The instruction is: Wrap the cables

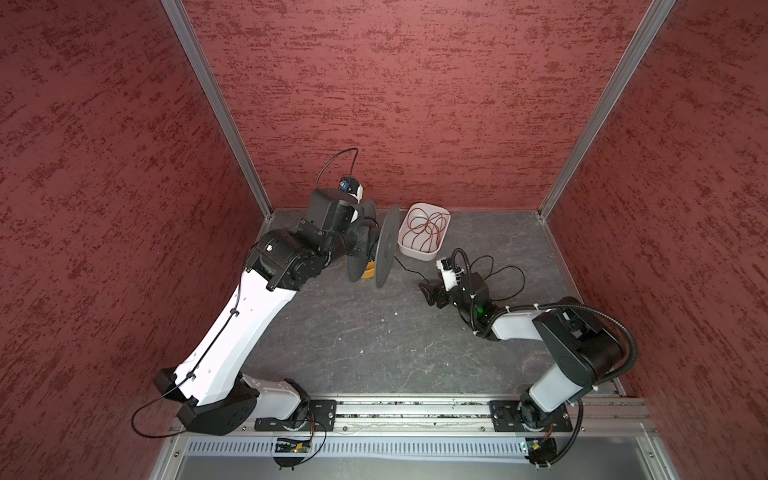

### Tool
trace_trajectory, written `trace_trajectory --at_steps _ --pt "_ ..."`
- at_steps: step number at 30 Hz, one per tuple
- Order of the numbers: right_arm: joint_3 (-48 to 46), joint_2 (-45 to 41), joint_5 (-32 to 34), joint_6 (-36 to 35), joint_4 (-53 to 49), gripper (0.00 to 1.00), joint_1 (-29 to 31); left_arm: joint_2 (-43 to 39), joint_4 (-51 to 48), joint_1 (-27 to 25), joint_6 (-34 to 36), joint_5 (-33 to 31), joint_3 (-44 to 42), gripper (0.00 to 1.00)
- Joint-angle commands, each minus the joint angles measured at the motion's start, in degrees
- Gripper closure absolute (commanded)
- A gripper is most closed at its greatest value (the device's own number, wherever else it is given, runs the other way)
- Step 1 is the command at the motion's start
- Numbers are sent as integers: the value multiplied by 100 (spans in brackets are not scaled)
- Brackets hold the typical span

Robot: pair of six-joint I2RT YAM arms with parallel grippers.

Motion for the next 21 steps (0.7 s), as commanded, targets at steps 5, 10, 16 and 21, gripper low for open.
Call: trace_trajectory --at_steps 5,10,16,21 --pt "872 229 -297 -607 -799 18 24 -82 286 70 -61 123 193 100" --pt "1030 548 -489 -646 -808 24 26 -27 254 105 -43 120 297 100" --pt "973 689 -618 -643 -840 28 32 5 243 133 -53 198 308 100" --pt "806 286 112 -501 -1057 23 73 4 268 138 -60 193 245 100"
